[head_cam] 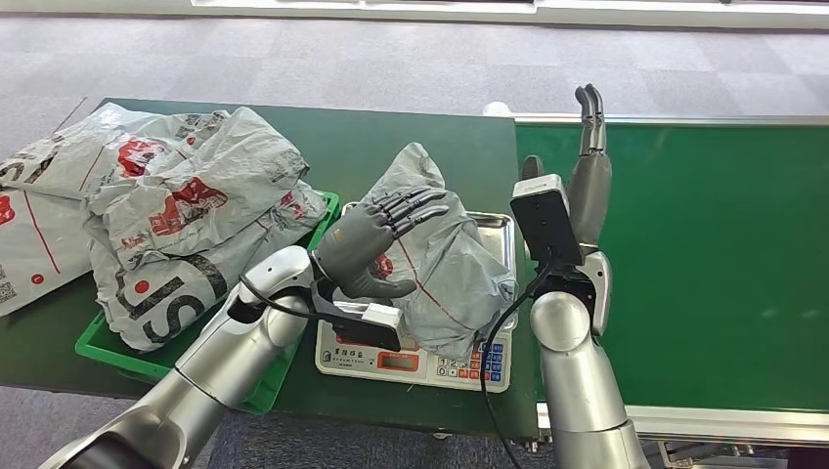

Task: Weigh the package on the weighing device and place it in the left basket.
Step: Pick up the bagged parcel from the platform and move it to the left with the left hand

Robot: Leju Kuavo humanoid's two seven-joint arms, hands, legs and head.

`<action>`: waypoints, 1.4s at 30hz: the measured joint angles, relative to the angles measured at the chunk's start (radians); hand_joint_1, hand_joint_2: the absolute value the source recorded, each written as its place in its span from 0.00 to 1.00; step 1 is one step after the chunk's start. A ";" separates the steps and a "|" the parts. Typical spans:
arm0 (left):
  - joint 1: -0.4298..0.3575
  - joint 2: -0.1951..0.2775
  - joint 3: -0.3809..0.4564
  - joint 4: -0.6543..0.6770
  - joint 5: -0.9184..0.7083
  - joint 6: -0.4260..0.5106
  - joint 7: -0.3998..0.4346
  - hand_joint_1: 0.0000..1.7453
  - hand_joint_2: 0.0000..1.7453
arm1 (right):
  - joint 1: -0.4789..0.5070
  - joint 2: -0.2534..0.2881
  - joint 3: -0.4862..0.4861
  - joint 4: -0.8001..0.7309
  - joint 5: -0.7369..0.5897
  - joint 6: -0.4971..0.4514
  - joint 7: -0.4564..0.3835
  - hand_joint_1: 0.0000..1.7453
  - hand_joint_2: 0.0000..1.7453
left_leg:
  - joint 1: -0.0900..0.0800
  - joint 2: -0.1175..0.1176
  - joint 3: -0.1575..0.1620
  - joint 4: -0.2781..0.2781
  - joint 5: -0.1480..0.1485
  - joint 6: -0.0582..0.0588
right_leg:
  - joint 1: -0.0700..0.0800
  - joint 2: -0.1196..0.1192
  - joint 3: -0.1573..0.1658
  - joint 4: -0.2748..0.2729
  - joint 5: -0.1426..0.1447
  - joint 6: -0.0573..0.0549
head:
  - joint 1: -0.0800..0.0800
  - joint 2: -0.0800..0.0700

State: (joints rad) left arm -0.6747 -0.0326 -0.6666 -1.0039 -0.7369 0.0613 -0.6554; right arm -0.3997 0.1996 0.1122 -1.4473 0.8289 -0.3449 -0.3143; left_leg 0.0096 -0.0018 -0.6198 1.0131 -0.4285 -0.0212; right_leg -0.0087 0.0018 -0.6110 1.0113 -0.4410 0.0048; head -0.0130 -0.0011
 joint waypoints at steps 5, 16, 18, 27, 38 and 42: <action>-0.010 -0.004 -0.030 0.054 -0.036 0.023 0.008 0.00 1.00 | -0.003 0.000 0.000 0.000 0.000 0.002 0.000 0.00 0.00 | 0.000 0.000 0.000 0.000 0.000 0.000 | 0.000 0.000 0.000 0.000 0.000 0.000 | 0.000 0.000; -0.006 -0.029 -0.091 0.155 -0.069 0.063 0.006 0.61 1.00 | -0.023 0.010 0.000 0.011 0.000 0.007 0.000 0.00 0.00 | 0.000 0.000 0.000 0.000 0.000 0.000 | 0.000 0.000 0.000 0.000 0.000 0.000 | 0.000 0.000; -0.001 -0.029 -0.098 0.168 -0.070 0.083 0.001 1.00 1.00 | -0.025 0.010 0.000 0.016 -0.001 0.008 0.000 0.00 0.00 | 0.000 0.000 0.000 0.000 0.000 0.000 | 0.000 0.000 0.000 0.000 0.000 0.000 | 0.000 0.000; 0.027 -0.022 -0.101 0.197 -0.060 0.109 -0.016 1.00 1.00 | -0.026 0.011 0.000 0.033 -0.004 0.009 -0.004 0.00 0.00 | 0.000 0.000 0.000 0.000 0.000 0.000 | 0.000 0.000 0.000 0.000 0.000 0.000 | 0.000 0.000; 0.049 0.001 -0.096 0.164 -0.038 0.118 -0.004 1.00 1.00 | -0.039 0.011 0.000 0.055 -0.022 0.006 -0.014 0.00 0.00 | 0.000 0.000 0.000 0.000 0.000 0.000 | 0.000 0.000 0.000 0.000 0.000 0.000 | 0.000 0.000; 0.071 0.014 -0.071 0.118 -0.044 0.118 0.013 1.00 1.00 | -0.051 0.011 0.000 0.067 -0.032 0.003 -0.014 0.00 0.00 | 0.000 0.000 0.000 0.000 0.000 0.000 | 0.000 0.000 0.000 0.000 0.000 0.000 | 0.000 0.000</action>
State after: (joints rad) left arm -0.6038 -0.0191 -0.7377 -0.8857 -0.7812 0.1797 -0.6428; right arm -0.4505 0.2102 0.1118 -1.3805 0.7971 -0.3424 -0.3284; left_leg 0.0098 -0.0021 -0.6201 1.0129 -0.4285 -0.0212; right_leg -0.0085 0.0015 -0.6108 1.0114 -0.4412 0.0049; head -0.0130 -0.0011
